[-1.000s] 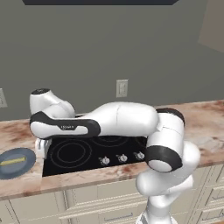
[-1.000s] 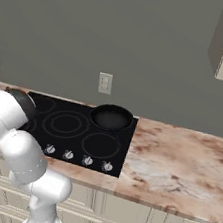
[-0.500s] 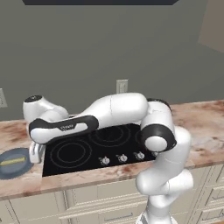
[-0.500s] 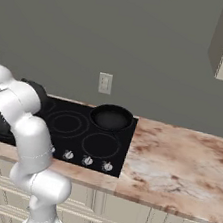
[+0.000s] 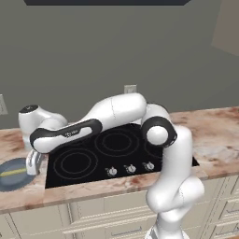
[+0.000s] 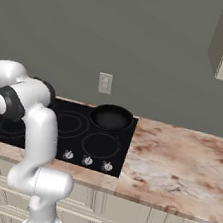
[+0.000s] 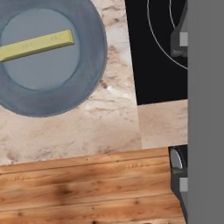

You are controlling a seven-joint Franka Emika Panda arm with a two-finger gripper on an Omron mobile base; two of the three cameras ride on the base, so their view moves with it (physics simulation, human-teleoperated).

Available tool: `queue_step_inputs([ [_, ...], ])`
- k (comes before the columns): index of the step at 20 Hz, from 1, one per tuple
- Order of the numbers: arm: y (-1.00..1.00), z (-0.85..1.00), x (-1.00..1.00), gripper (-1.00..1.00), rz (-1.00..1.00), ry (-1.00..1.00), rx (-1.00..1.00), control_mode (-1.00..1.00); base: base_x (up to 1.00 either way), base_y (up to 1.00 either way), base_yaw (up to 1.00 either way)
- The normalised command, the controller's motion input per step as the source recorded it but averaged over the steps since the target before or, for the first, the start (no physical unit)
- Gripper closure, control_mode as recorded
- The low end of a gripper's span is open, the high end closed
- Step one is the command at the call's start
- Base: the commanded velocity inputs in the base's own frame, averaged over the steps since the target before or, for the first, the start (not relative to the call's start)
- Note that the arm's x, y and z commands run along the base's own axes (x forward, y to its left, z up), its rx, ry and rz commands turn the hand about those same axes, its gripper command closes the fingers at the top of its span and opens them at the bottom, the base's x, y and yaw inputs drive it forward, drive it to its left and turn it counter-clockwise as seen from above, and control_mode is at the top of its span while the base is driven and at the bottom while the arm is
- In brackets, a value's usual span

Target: Pick up the butter stick and place it in the pan. Then turn on the burner for the pan.

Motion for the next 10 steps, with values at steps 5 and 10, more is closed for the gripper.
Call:
queue_step_inputs([
  [5, 0.11, -0.03, 0.10, -1.00, 0.00, 0.00, 0.00, -1.00, 0.00, 0.00, 0.00],
  [10, 0.01, -0.02, 0.00, -1.00, 0.01, 0.00, 0.00, -1.00, 0.00, 0.00, 0.00],
])
